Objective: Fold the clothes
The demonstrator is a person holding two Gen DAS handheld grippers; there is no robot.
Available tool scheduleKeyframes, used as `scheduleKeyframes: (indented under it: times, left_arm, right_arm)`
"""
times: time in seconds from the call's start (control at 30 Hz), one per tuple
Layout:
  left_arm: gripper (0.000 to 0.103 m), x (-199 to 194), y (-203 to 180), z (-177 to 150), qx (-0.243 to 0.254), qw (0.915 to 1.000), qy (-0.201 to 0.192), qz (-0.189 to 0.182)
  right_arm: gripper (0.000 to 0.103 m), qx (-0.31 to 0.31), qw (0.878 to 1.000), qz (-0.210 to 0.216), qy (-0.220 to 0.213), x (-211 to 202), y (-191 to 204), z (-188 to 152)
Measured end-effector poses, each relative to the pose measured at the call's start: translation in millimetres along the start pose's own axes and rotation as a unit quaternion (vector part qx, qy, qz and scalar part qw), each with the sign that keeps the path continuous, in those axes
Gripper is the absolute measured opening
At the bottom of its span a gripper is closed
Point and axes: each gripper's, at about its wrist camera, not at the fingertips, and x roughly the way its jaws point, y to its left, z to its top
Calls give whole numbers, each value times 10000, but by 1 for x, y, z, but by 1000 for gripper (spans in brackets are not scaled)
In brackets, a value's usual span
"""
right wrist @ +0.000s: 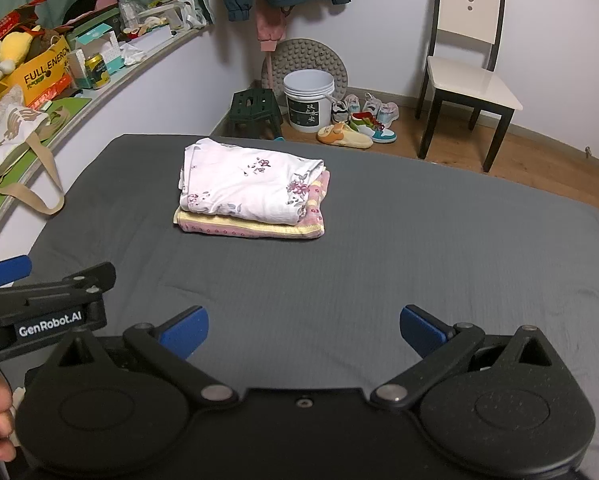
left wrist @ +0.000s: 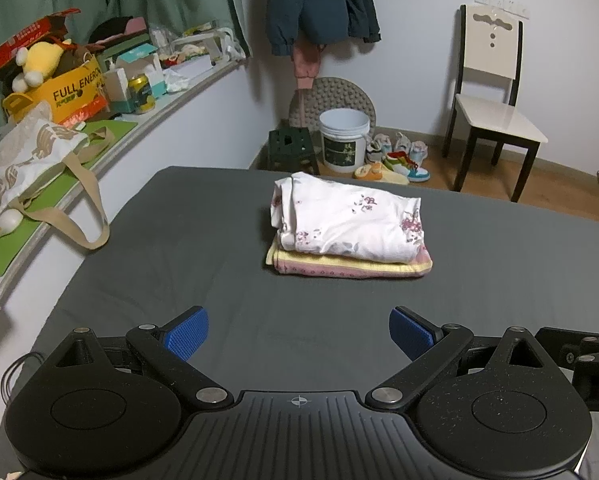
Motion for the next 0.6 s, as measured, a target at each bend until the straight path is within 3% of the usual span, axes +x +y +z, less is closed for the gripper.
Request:
scheduleKeyframes:
  times: [0.23, 0.33, 0.6]
  left_arm:
    - [98, 1, 1, 0, -21, 10000, -32, -12]
    - [98, 2, 4, -2, -27, 10000, -51, -25]
    - [98, 6, 5, -1, -58, 10000, -20, -30]
  right_arm:
    - [103, -71, 9999, -95, 24, 2, 18, -1]
    - [103, -76, 10000, 42, -11, -1, 4, -1]
    - [103, -127, 9999, -96, -13, 1, 8, 0]
